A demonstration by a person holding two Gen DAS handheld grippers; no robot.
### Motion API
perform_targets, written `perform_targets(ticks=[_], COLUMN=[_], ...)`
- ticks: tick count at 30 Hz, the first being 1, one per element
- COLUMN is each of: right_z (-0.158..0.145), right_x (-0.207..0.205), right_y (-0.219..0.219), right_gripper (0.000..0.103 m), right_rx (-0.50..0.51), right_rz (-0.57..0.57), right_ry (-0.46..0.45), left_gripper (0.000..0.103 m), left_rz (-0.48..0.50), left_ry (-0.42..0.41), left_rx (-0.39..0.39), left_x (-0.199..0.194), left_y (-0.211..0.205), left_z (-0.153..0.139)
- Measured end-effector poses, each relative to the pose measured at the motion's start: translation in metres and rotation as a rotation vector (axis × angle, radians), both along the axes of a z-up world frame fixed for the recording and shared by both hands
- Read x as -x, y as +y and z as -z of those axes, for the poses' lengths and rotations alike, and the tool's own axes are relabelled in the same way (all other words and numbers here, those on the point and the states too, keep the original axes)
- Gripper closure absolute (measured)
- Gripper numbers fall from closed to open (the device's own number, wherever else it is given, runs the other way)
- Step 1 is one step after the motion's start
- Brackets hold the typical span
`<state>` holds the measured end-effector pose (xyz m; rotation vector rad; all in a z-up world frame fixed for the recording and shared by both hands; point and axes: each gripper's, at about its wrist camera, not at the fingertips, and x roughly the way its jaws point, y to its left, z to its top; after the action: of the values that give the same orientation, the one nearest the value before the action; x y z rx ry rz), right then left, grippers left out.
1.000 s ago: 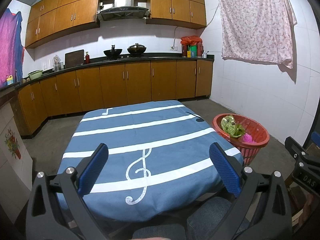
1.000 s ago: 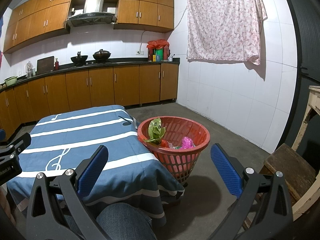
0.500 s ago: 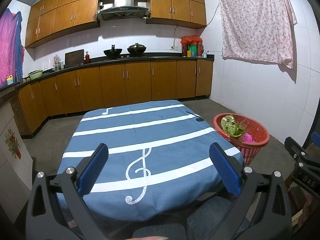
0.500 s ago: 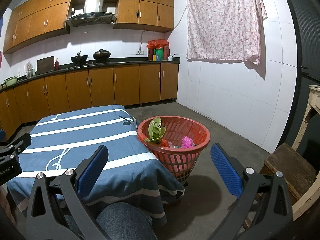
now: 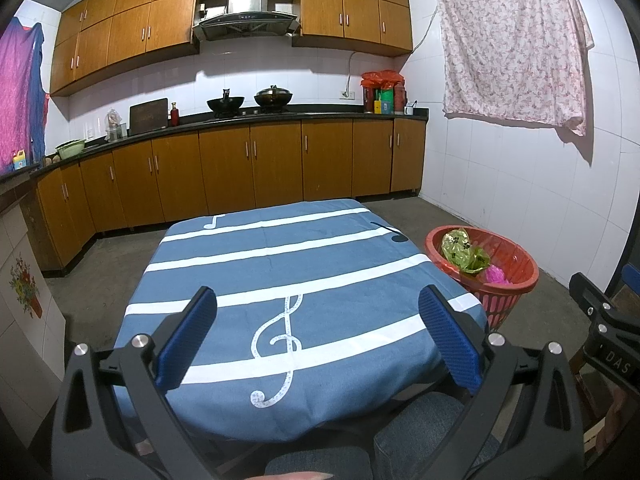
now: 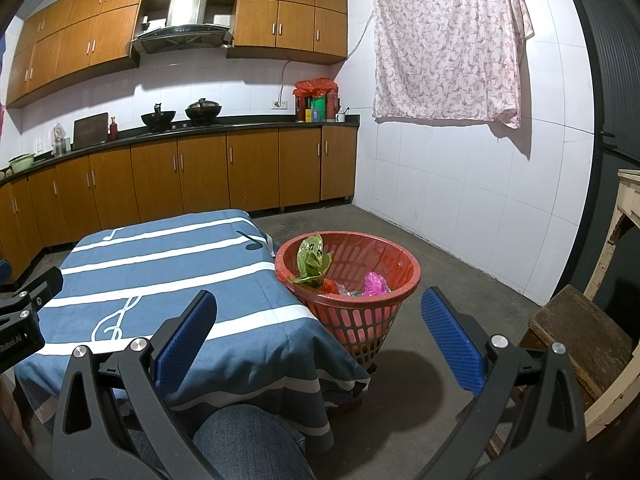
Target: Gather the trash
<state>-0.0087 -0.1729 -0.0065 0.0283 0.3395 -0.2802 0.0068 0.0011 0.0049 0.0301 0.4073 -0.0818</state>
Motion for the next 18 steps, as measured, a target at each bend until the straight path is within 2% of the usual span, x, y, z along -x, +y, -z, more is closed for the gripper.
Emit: perform_targets(ticks=[18], right_z=[-0.0004], right_x=[0.0002], right_y=[-0.0006], right_gripper=[0.002], right_rx=[-0.001], right_rz=[0.001], right_ry=[0.000], left_gripper=[0.004], left_rz=[0.000], left_ry=[0.006], left_rx=[0.002], left_x=[0.0007], left_y=[-0.0007], left_z=[0.0017])
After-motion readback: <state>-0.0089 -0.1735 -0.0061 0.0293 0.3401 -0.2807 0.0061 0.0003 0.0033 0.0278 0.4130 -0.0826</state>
